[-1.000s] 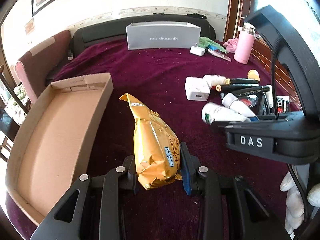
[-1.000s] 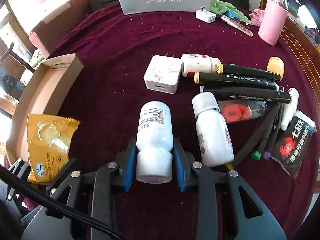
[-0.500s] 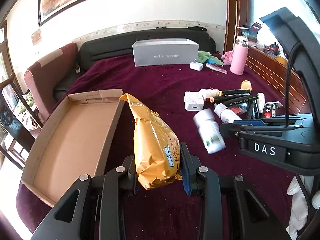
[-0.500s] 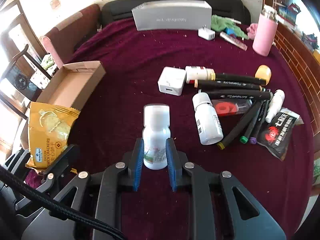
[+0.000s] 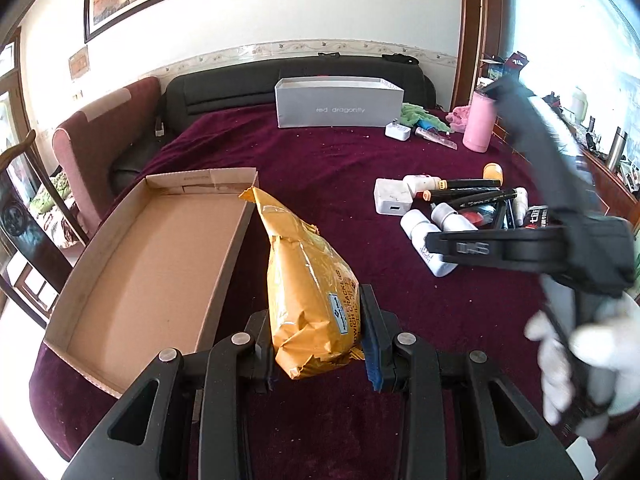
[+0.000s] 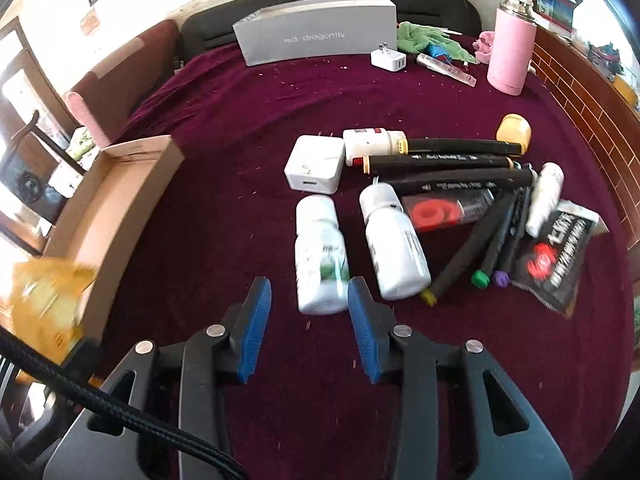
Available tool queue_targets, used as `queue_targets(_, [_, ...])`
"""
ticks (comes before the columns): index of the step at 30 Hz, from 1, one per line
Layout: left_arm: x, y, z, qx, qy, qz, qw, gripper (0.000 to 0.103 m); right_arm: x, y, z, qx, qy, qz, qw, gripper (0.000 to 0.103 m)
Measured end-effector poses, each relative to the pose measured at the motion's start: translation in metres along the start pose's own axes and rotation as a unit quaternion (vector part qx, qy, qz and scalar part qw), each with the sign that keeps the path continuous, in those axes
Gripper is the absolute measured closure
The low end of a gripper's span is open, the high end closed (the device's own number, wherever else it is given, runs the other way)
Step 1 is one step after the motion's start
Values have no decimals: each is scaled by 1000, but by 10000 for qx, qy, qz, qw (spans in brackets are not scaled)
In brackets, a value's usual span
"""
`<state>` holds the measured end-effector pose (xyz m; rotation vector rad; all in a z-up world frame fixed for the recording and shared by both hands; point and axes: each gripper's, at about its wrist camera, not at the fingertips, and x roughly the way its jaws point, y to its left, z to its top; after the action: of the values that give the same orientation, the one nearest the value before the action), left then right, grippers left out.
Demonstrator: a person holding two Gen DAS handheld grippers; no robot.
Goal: Organize objects
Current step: 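Carry both items to the cardboard box and release the yellow packet from the left tool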
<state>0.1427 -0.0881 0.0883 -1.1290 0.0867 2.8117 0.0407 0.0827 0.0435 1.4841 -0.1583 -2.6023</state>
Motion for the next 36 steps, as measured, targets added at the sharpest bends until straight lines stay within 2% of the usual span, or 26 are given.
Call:
queue_targets(4, [3,7,1,-53,55,-19,10000,74,30,6,9,-46,174,-342,9993,66])
queue_targets(5, [4,9,1,-57,75,-16,10000,74,39,6,9,2,298,-344,9990,71])
queue_targets(8, [6,18,4,-91,84,36,9999,74,43,0,5,141,325,-213,9991,71])
queue_targets(11, [3,31,11,-179,62,13,9998,74,34,-6,3,256,357,39,9990,71])
queue_targets(15, [-7,52,29,-193,-33,5,9998,74,11,-14,7,575,345,735,9950,71])
queue_targets(18, [-20,69,42,-162,-166,112,9997,74,-9,-5,17,584,254,1117,9917,71])
queue_targets(22, [-27,96,62,-104,-203,210,9995,74,-36,25,36,390,94,1554,9870,71])
queue_targets(27, [-8,125,86,-66,-232,430,9988,74,-38,75,62,300,247,2170,9754,71])
queue_targets(31, [27,152,96,-274,-98,456,9985,74,-19,119,83,196,417,2133,9759,70])
queue_targets(36, [80,184,84,-782,195,290,9963,74,39,159,96,371,841,2020,9751,70])
